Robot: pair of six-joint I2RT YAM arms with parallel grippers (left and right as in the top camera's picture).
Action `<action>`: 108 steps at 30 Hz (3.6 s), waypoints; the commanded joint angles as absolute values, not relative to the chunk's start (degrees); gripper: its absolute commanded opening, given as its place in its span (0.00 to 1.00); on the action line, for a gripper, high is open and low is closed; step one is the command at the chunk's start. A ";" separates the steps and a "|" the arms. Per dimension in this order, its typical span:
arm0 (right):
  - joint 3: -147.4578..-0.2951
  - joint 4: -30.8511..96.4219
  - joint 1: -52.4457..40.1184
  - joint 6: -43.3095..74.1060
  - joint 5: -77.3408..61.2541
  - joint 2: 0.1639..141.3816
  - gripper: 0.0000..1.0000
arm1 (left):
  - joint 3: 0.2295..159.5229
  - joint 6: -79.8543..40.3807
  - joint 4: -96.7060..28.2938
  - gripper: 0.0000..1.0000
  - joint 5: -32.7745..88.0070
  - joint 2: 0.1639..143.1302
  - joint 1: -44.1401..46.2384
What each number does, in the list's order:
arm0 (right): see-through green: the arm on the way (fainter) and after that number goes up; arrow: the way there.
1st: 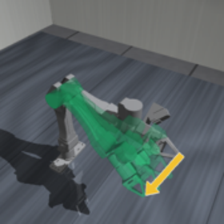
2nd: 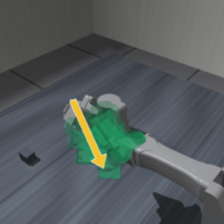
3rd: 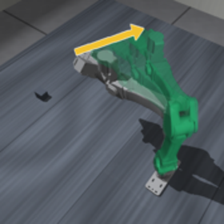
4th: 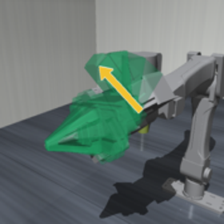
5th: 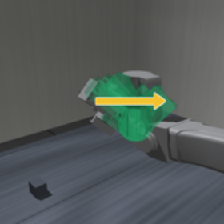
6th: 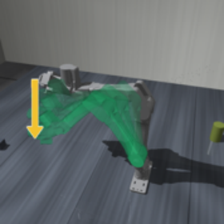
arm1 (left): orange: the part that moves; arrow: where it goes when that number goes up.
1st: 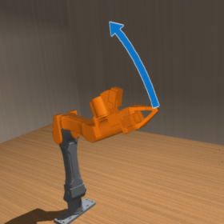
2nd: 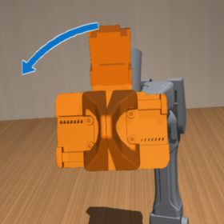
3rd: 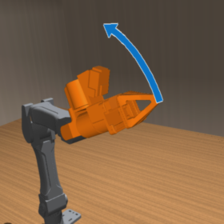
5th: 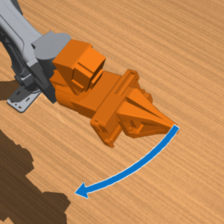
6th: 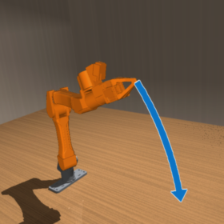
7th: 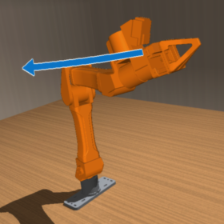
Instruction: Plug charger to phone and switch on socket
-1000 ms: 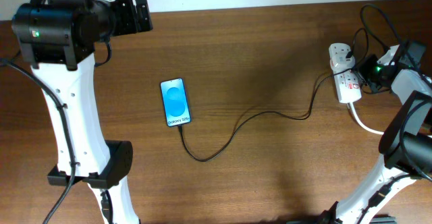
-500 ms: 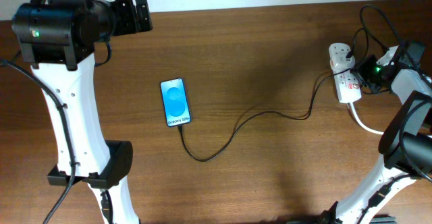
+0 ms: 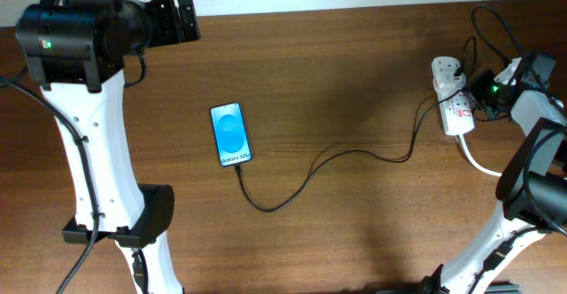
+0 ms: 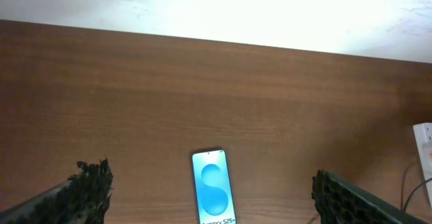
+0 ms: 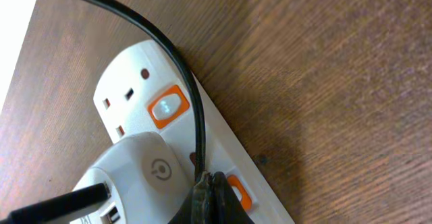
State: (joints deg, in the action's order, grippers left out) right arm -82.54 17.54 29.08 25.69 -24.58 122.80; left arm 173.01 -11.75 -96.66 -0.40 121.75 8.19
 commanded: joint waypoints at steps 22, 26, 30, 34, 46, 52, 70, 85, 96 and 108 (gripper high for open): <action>-82.28 20.71 26.48 27.09 -31.53 124.14 0.04 | 173.56 -11.68 -96.71 0.99 0.05 120.95 7.84; -82.28 20.80 25.45 27.18 -31.53 124.14 0.04 | 173.56 -11.70 -96.71 0.99 0.05 120.95 7.84; -82.28 21.76 24.47 27.55 -31.46 124.14 0.04 | 173.56 -11.68 -96.71 0.99 0.05 120.95 7.84; -82.26 23.05 24.38 27.55 -31.11 124.14 0.04 | 173.56 -11.70 -96.71 0.99 0.03 120.95 7.84; -82.26 24.49 24.38 27.53 -30.87 124.14 0.04 | 173.56 -11.68 -96.71 0.99 0.05 120.95 7.84; -82.26 25.80 24.38 27.49 -30.83 124.14 0.04 | 173.56 -11.70 -96.71 0.99 0.05 120.95 7.84; -82.59 31.99 35.57 25.58 -29.34 112.53 0.04 | 173.56 -11.70 -96.71 0.99 0.05 120.95 7.84; -82.59 39.79 30.79 11.33 -31.48 90.28 0.04 | 173.56 -11.70 -96.71 0.99 0.05 120.95 7.84; -82.59 50.89 18.92 -2.48 -31.35 79.09 0.04 | 173.56 -11.68 -96.71 0.99 0.05 120.95 7.84; -82.59 61.78 12.27 -8.82 -31.09 70.81 0.21 | 173.56 -11.70 -96.71 0.99 0.05 120.95 7.84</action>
State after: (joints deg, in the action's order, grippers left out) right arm -82.59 60.07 12.91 -7.05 -30.96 73.78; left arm 173.01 -11.75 -96.66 -0.40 121.75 8.19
